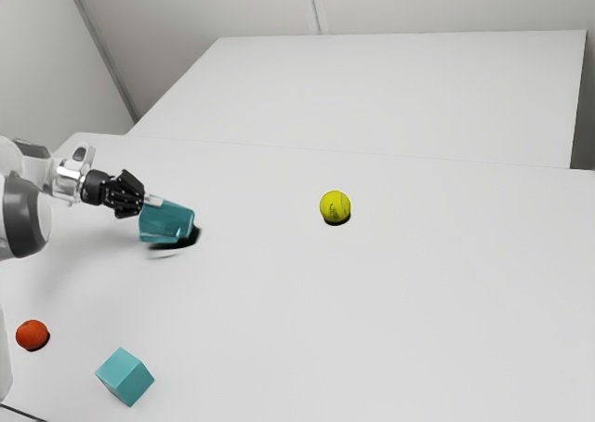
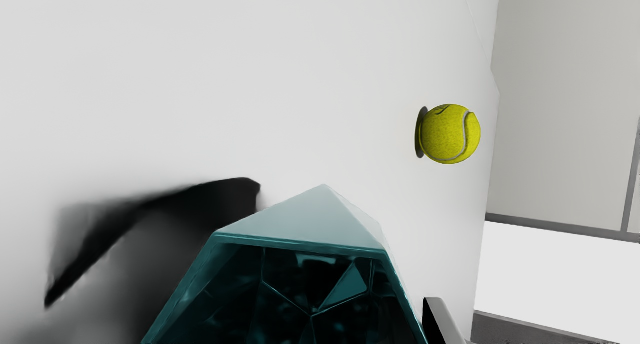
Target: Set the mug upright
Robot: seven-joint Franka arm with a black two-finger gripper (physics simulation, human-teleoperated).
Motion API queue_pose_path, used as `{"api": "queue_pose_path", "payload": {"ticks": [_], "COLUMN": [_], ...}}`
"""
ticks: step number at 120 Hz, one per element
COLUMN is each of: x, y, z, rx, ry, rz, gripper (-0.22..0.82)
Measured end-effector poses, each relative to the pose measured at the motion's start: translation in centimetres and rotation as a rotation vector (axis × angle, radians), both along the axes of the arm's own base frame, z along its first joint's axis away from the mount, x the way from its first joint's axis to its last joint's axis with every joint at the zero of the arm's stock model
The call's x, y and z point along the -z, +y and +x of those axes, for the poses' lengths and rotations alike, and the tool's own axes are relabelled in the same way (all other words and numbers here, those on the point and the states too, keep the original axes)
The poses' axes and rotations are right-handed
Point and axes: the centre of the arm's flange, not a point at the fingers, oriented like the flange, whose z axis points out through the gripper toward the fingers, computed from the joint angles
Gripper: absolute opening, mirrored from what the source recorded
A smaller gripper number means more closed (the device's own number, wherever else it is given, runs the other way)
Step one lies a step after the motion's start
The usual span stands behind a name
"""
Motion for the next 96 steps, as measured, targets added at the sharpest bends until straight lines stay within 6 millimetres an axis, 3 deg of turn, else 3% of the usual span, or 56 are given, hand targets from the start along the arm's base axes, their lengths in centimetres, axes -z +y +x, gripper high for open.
{"api": "queue_pose_path", "payload": {"ticks": [16, 35, 46, 67, 96], "x": [-3.5, -9.6, -11.8, -15.0, -16.7], "y": [-2.6, -10.1, -13.5, -18.7, -24.4], "z": [0.5, 2.4, 3.2, 4.3, 6.0], "rx": [0.057, 0.268, 0.368, 0.501, 0.566], "ry": [-0.027, 0.002, 0.029, 0.056, 0.047], "rz": [0.015, 0.204, 0.355, 0.666, 0.979], "gripper": [-0.16, -0.17, -0.17, -0.18, -0.18]}}
